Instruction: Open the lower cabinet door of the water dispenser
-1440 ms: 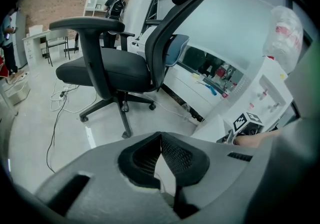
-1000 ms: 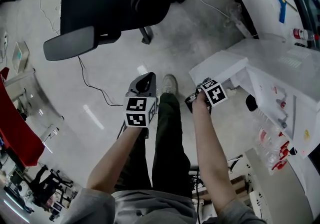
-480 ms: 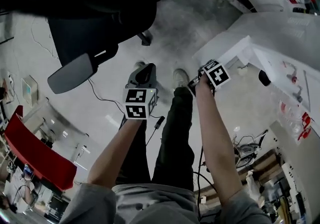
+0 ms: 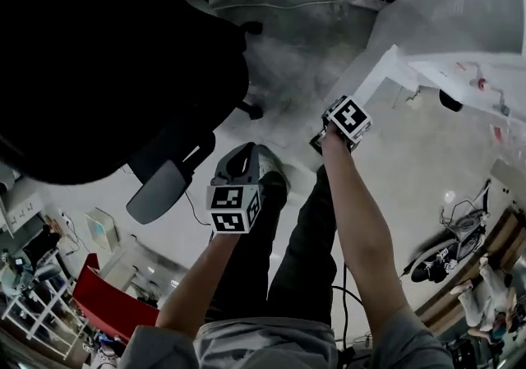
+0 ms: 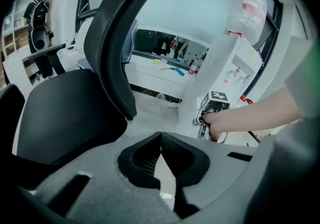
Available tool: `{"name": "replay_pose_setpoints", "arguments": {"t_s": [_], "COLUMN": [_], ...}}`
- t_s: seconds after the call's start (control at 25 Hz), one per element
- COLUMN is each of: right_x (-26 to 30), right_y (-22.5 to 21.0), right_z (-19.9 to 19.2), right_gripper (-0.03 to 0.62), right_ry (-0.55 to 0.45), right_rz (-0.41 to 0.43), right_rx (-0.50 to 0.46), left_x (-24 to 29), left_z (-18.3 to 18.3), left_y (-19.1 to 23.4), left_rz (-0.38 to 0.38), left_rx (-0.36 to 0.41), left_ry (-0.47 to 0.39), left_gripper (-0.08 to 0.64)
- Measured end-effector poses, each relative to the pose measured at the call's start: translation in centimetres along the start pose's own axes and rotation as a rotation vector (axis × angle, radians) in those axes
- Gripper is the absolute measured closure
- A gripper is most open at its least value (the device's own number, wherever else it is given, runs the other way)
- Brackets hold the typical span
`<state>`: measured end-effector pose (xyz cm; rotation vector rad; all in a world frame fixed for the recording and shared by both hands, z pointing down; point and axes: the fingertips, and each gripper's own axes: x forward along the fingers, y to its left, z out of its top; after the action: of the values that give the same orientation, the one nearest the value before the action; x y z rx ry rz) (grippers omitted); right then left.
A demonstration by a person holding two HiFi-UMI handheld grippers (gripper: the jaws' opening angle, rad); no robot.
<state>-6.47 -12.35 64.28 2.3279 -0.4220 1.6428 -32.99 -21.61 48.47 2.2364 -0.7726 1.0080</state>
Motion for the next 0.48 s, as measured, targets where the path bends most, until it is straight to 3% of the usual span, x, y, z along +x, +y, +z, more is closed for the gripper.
{"name": "replay_pose_setpoints", "arguments": {"t_s": [0.28, 0.48], "right_x": [0.0, 0.1], "right_y": [1.6, 2.9], "right_z": [0.0, 0.8], "right_gripper": [0.383, 0.383], "right_ry": [-0.008, -0.016], "right_rz": [-0.010, -0.028], "right_rx": [0.075, 0.115], "left_x": [0.2, 0.6], "left_z": [0.8, 1.1], "left_y": [-0.5, -0.7], "left_rz": [-0.058, -0.078], "left_rx": [0.080, 0.083], "left_ry": [0.025, 0.037], "left_gripper": [0.549, 0.548]}}
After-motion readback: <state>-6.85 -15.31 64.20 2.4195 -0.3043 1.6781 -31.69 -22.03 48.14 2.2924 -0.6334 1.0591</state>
